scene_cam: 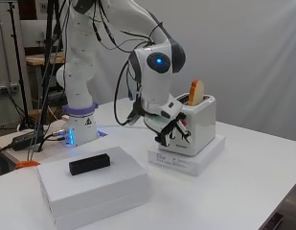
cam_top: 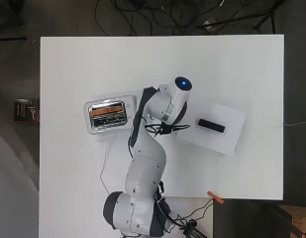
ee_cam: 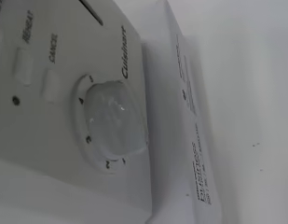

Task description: Teleoperate dual arm-hand system to toast a bread

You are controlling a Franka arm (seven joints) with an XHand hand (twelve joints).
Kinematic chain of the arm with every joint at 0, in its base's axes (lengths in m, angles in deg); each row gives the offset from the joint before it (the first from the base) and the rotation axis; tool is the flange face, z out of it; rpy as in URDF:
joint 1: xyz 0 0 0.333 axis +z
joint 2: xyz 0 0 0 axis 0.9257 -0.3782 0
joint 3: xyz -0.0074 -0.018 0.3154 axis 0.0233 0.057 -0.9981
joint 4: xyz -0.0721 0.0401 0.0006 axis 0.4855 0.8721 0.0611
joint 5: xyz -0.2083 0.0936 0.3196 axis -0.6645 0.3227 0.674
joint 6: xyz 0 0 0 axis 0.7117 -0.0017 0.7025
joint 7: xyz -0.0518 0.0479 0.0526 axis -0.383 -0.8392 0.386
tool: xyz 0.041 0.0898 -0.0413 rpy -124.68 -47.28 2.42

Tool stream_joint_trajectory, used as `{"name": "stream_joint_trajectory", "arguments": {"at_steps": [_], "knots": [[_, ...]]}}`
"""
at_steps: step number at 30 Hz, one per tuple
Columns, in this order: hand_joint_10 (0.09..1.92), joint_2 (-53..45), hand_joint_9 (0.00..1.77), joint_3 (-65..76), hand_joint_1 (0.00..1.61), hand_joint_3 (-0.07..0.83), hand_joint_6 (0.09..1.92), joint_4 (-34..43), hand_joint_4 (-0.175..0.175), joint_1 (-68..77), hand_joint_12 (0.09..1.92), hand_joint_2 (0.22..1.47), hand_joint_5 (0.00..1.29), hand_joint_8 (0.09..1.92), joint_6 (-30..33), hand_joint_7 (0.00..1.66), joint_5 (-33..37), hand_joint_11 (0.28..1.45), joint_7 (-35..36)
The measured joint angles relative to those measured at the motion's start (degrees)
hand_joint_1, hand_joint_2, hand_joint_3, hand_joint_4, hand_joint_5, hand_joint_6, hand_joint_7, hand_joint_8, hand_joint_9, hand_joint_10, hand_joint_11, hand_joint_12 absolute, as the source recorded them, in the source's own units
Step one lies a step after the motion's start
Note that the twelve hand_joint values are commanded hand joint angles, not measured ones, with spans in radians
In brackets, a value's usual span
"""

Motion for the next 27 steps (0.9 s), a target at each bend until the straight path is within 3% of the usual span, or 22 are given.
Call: {"name": "stream_joint_trajectory", "arguments": {"at_steps": [3,10,13,20,27], "knots": [[1.92,-0.2,1.70,-0.7,0.04,0.003,0.09,-1.1,-0.164,-0.7,1.86,1.18,0.53,1.92,2.0,1.39,-0.5,1.26,0.4],[1.92,-3.6,1.41,-3.5,0.00,-0.002,0.09,-0.7,-0.107,-4.0,1.90,1.19,0.57,1.92,3.1,1.20,-1.4,0.90,-12.3],[1.92,-6.9,1.34,-5.9,0.00,-0.003,0.09,-0.7,-0.100,-7.2,1.89,1.18,0.55,1.92,3.7,1.13,-1.1,0.80,-13.8],[1.90,-8.4,1.26,-8.0,0.00,0.000,0.09,-0.2,-0.088,-8.8,1.80,1.17,0.51,1.77,2.8,1.11,-0.6,0.66,-15.8],[1.90,-2.1,1.28,-10.3,0.00,-0.004,0.09,-2.0,-0.118,-9.1,1.85,1.15,0.45,1.74,4.9,1.12,-4.7,0.71,-12.1]]}}
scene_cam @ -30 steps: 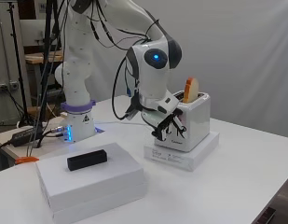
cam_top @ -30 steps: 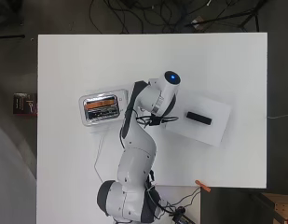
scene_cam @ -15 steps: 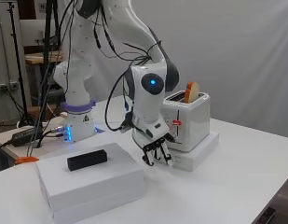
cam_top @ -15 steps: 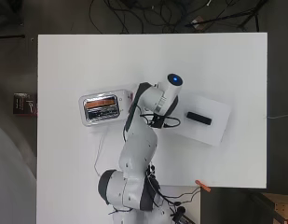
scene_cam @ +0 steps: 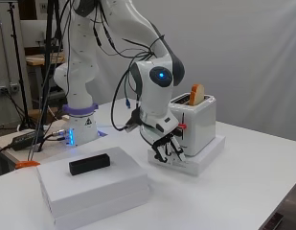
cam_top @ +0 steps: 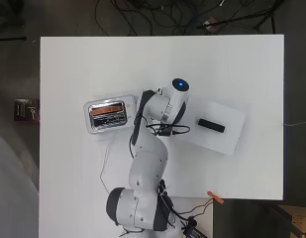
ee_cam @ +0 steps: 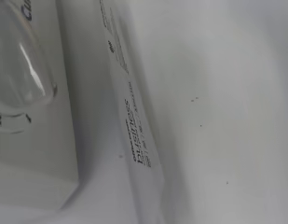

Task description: Teleoperate dual arm-hand system to toast a bread

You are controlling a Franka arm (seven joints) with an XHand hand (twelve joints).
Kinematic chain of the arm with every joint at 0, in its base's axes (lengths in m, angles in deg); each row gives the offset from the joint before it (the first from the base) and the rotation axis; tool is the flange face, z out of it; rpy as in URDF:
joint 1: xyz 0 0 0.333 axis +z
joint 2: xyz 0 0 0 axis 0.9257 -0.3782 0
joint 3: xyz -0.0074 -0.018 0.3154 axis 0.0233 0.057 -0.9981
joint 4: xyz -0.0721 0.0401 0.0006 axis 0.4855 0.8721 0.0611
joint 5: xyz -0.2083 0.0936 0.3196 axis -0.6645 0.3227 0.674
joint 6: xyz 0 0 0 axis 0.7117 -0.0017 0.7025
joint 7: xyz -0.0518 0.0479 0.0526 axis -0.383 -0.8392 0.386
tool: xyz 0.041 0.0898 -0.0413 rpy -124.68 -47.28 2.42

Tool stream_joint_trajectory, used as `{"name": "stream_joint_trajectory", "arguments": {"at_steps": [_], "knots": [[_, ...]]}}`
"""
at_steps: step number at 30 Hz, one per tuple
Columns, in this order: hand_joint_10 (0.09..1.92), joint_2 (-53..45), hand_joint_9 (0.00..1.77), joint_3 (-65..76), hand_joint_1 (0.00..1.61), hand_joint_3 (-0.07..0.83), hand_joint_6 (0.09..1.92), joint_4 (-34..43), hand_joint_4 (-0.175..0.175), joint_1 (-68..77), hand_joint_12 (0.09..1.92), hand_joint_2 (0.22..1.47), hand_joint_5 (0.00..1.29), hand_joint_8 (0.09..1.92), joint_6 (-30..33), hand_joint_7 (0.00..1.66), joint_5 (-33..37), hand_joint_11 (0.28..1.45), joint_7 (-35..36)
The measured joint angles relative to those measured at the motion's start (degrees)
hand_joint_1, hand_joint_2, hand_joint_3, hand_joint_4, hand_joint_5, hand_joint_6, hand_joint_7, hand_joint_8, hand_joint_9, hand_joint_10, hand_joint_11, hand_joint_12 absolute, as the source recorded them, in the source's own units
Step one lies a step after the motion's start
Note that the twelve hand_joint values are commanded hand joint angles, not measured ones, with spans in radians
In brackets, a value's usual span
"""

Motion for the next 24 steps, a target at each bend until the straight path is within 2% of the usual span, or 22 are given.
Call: {"name": "stream_joint_trajectory", "arguments": {"at_steps": [3,5,6,7,9,12,14,16,18,19,20,21,22,24], "knots": [[1.91,1.9,1.32,-0.6,0.00,-0.003,0.09,-0.8,-0.124,-0.3,1.90,1.14,0.45,1.75,0.1,1.15,-1.2,0.78,0.6],[1.91,3.9,1.31,-0.8,0.00,-0.002,0.09,-1.4,-0.127,-0.6,1.91,1.14,0.44,1.76,0.1,1.13,-2.0,0.77,1.2],[1.92,5.0,1.33,-1.0,0.00,-0.001,0.09,-1.7,-0.127,-0.8,1.91,1.14,0.45,1.77,0.2,1.15,-2.4,0.79,1.7],[1.92,6.0,1.39,-1.1,0.00,-0.001,0.09,-1.9,-0.115,-0.9,1.92,1.14,0.51,1.80,0.1,1.20,-2.9,0.87,2.4],[1.92,7.2,1.47,-1.3,0.00,0.000,0.09,-1.9,-0.058,-1.1,1.92,1.15,0.74,1.84,-0.4,1.28,-3.8,0.97,3.7],[1.89,7.6,1.39,-1.5,0.00,0.001,0.09,-0.9,0.010,-1.4,1.89,1.17,0.90,1.79,-1.3,1.26,-4.6,0.82,3.1],[1.87,7.9,1.37,-1.9,0.00,0.001,0.09,-0.6,0.036,-1.5,1.88,1.18,0.95,1.75,-1.5,1.25,-5.2,0.81,1.3],[1.87,8.0,1.40,-2.4,0.00,0.000,0.09,0.0,0.111,-1.6,1.89,1.18,1.07,1.75,-1.6,1.26,-6.0,0.86,-0.9],[1.88,8.4,1.44,-2.6,0.00,0.004,0.84,0.9,0.159,-1.7,1.86,1.15,0.95,1.86,-1.4,1.25,-6.1,0.97,-1.9],[1.90,8.5,1.46,-2.7,0.00,0.003,1.22,1.1,0.168,-1.8,1.89,1.14,0.87,1.90,-1.2,1.27,-5.8,1.01,-1.8],[1.91,8.5,1.47,-2.9,0.00,0.001,1.50,1.1,0.172,-1.8,1.90,1.14,0.82,1.92,-1.1,1.29,-5.7,1.03,-1.7],[1.91,8.7,1.48,-3.2,0.00,0.001,1.64,1.0,0.174,-1.8,1.91,1.14,0.80,1.92,-0.8,1.30,-5.7,1.04,-1.9],[1.92,8.8,1.49,-3.7,0.00,0.001,1.71,0.9,0.175,-1.8,1.92,1.14,0.80,1.92,-0.6,1.31,-5.7,1.05,-2.2],[1.92,8.7,1.50,-4.5,0.00,0.001,1.72,0.6,0.175,-1.8,1.92,1.15,0.83,1.92,-1.0,1.34,-5.6,1.05,-2.6]]}}
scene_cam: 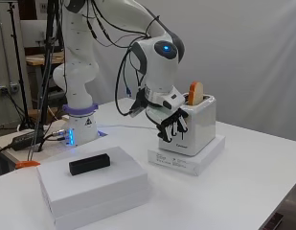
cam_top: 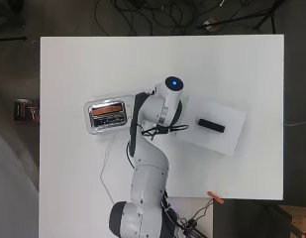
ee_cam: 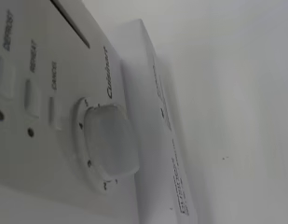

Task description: Teleoperate dual arm-hand system to toast a bread

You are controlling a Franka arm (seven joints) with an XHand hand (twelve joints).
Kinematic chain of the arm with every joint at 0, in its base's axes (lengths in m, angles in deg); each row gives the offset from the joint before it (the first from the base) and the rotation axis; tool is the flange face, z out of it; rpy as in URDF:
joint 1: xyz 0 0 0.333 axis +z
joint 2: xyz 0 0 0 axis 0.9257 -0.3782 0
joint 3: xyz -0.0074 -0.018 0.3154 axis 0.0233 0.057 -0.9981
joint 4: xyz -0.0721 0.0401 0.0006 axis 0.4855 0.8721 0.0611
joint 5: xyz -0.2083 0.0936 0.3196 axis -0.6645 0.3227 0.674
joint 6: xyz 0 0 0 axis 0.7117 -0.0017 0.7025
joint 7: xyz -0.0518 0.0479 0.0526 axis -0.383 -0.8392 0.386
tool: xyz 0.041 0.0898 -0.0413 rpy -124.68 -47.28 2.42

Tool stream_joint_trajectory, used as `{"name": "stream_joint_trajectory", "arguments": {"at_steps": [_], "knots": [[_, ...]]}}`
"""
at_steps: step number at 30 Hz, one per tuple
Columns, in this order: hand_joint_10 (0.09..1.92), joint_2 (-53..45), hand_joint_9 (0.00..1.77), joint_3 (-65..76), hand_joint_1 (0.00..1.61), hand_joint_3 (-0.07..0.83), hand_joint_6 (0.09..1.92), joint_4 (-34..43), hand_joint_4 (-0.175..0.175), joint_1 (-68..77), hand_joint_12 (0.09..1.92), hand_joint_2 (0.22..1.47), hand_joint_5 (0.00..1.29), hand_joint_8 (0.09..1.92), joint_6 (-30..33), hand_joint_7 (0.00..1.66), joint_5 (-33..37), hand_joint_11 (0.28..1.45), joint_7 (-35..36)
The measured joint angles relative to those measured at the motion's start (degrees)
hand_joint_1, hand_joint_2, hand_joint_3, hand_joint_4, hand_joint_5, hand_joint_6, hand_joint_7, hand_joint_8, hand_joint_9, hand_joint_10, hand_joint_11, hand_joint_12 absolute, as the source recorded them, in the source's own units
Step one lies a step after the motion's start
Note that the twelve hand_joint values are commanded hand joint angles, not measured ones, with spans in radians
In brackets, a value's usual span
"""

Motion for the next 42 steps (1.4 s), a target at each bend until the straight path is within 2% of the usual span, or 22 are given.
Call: {"name": "stream_joint_trajectory", "arguments": {"at_steps": [1,3,6,7,9,10,11,13,19,22,23,24,25,26,27,28,29,30,31,33,38,42], "knots": [[1.92,-0.2,1.51,-0.2,0.00,0.001,1.72,0.1,0.175,-0.1,1.92,1.15,0.84,1.92,-0.5,1.35,0.0,1.05,-0.2],[1.92,-0.4,1.54,-0.4,0.00,0.000,1.82,0.1,0.175,-0.3,1.92,1.15,0.82,1.92,-1.1,1.38,0.2,1.08,-0.1],[1.92,-1.2,1.57,-0.8,0.02,0.008,1.91,-1.5,0.175,-0.9,1.91,1.19,0.70,1.92,0.0,1.41,0.5,1.11,1.3],[1.92,-1.9,1.57,-1.0,0.02,0.006,1.79,-2.0,0.175,-1.4,1.92,1.19,0.66,1.92,0.3,1.41,0.9,1.11,2.1],[1.92,-3.7,1.51,-1.3,0.01,0.002,0.86,-2.2,0.030,-2.2,1.92,1.18,0.59,1.92,0.6,1.31,1.7,1.04,2.8],[1.92,-4.4,1.48,-1.5,0.00,0.001,0.50,-2.4,-0.021,-2.5,1.92,1.19,0.62,1.92,0.8,1.27,1.8,1.01,2.6],[1.92,-4.8,1.44,-1.6,0.00,0.001,0.27,-2.7,-0.052,-2.7,1.91,1.19,0.65,1.92,1.0,1.24,1.9,0.96,2.2],[1.92,-6.1,1.37,-1.7,0.00,0.001,0.09,-3.4,-0.077,-3.7,1.89,1.20,0.67,1.92,1.0,1.18,3.4,0.86,2.0],[1.92,-11.2,1.33,-2.8,0.00,0.000,0.09,-2.8,-0.086,-6.6,1.88,1.20,0.67,1.92,0.4,1.15,6.3,0.80,0.1],[1.83,-10.6,1.26,-3.6,0.00,-0.003,0.09,-3.1,-0.074,-6.8,1.74,1.17,0.64,1.74,0.8,1.12,6.9,0.68,-1.4],[1.78,-9.6,1.25,-3.9,0.00,-0.002,0.09,-3.4,-0.058,-6.8,1.68,1.16,0.68,1.67,1.1,1.12,6.8,0.66,-2.1],[1.75,-8.2,1.24,-4.4,0.00,-0.001,0.09,-3.5,0.002,-6.9,1.61,1.16,0.81,1.61,1.3,1.13,6.5,0.63,-2.9],[1.72,-6.3,1.20,-5.0,0.00,-0.001,0.09,-3.5,-0.015,-7.0,1.45,1.16,0.73,1.56,1.5,1.08,6.0,0.60,-3.5],[1.45,-3.8,1.11,-5.8,0.00,-0.002,0.09,-3.0,-0.054,-7.1,1.03,1.15,0.55,1.31,1.7,0.97,5.0,0.58,-3.7],[0.97,-1.5,0.95,-6.4,0.00,-0.002,0.09,-2.4,-0.073,-7.3,0.62,1.13,0.40,0.87,2.0,0.84,4.1,0.53,-3.8],[0.56,0.7,0.81,-6.8,0.00,-0.003,0.09,-1.8,-0.074,-7.3,0.34,1.11,0.31,0.50,2.4,0.73,3.5,0.48,-3.8],[0.29,2.7,0.68,-7.0,0.00,-0.005,0.09,-1.2,-0.066,-7.0,0.18,1.09,0.27,0.26,2.6,0.63,3.1,0.45,-4.0],[0.14,4.6,0.60,-6.9,0.00,-0.007,0.09,-0.4,-0.056,-6.6,0.09,1.07,0.26,0.13,2.4,0.55,2.7,0.43,-4.2],[0.09,6.4,0.55,-6.8,0.00,-0.010,0.09,0.7,-0.045,-6.1,0.09,1.06,0.27,0.09,1.7,0.49,2.1,0.42,-4.6],[0.09,8.7,0.51,-7.4,0.00,-0.012,0.09,2.2,-0.030,-6.2,0.09,1.04,0.28,0.09,0.4,0.43,0.8,0.41,-5.5],[0.09,13.3,0.48,-8.5,0.00,-0.006,0.09,2.4,-0.006,-6.9,0.09,1.04,0.30,0.09,-1.4,0.39,-2.3,0.41,-7.7],[0.09,13.5,0.45,-8.3,0.00,-0.004,0.09,1.5,0.005,-7.1,0.09,1.04,0.29,0.09,-1.8,0.36,-2.1,0.40,-8.4]]}}
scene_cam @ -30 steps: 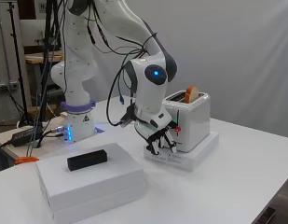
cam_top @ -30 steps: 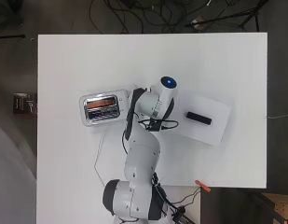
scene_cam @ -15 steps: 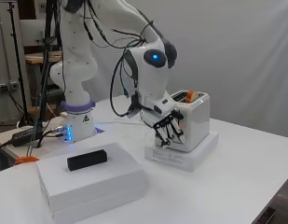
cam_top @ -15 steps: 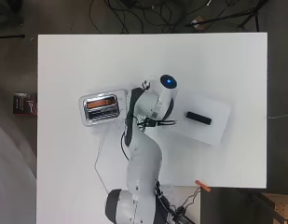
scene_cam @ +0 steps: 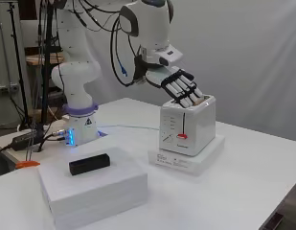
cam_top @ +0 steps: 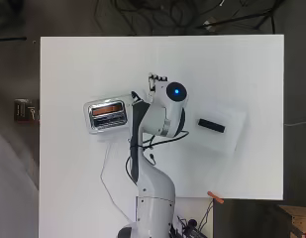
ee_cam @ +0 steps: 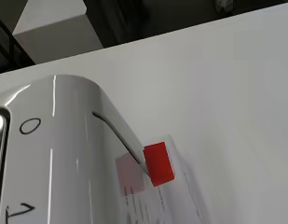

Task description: Teleoperate dual arm-hand system to toast a bread

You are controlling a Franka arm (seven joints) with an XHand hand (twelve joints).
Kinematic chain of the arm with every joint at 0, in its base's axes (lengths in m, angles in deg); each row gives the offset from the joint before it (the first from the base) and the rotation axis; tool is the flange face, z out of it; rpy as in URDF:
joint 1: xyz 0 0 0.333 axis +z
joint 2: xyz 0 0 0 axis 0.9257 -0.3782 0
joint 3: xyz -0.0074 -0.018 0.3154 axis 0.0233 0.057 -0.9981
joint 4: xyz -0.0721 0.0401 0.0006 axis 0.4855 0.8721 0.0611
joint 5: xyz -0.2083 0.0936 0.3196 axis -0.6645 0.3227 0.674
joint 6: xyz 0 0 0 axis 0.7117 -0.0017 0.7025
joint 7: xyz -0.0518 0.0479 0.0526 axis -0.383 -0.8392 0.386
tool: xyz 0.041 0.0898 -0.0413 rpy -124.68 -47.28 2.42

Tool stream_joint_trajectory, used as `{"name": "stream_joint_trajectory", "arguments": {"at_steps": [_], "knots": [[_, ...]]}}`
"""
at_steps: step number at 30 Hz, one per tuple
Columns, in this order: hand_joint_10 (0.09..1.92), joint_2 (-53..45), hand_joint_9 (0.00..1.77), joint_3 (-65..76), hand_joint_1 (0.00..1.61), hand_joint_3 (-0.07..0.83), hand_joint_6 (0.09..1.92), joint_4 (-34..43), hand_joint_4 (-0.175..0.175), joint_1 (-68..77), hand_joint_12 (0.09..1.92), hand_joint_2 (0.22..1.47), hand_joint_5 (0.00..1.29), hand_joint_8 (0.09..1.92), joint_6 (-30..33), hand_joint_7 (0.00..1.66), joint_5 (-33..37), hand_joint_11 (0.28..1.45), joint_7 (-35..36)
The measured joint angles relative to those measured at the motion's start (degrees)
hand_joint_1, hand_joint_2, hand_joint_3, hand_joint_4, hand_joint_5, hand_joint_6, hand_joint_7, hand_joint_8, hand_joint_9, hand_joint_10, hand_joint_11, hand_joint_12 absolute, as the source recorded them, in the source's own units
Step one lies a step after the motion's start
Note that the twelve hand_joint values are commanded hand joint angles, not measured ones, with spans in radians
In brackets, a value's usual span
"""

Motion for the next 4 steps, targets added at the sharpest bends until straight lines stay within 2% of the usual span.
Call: {"name": "stream_joint_trajectory", "arguments": {"at_steps": [4], "knots": [[0.09,0.6,0.43,0.3,0.00,-0.003,0.09,-1.7,0.015,-0.4,0.09,1.04,0.28,0.09,-0.3,0.33,1.7,0.39,-0.3]]}}
